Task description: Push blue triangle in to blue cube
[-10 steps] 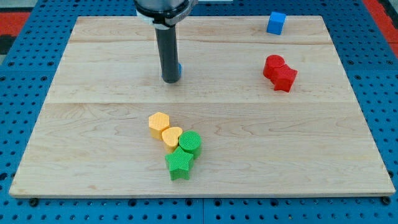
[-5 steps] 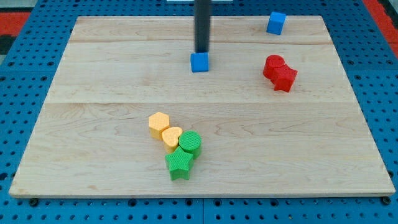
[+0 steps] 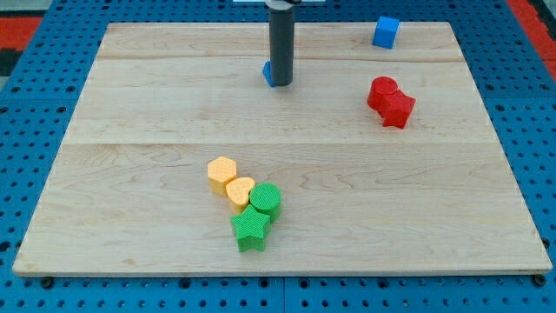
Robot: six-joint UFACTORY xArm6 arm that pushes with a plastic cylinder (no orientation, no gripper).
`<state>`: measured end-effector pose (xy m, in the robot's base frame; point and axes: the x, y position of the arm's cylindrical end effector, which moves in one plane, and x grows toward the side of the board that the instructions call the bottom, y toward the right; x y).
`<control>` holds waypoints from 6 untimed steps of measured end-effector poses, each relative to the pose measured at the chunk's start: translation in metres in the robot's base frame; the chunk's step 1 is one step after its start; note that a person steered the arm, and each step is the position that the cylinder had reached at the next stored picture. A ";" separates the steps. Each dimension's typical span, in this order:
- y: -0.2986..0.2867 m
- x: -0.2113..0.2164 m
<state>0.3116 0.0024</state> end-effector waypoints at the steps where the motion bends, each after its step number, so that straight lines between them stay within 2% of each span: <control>1: 0.000 -0.018; 2: -0.060 0.020; 4: -0.044 -0.019; 5: -0.008 -0.029; 6: -0.007 -0.037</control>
<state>0.2748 -0.0047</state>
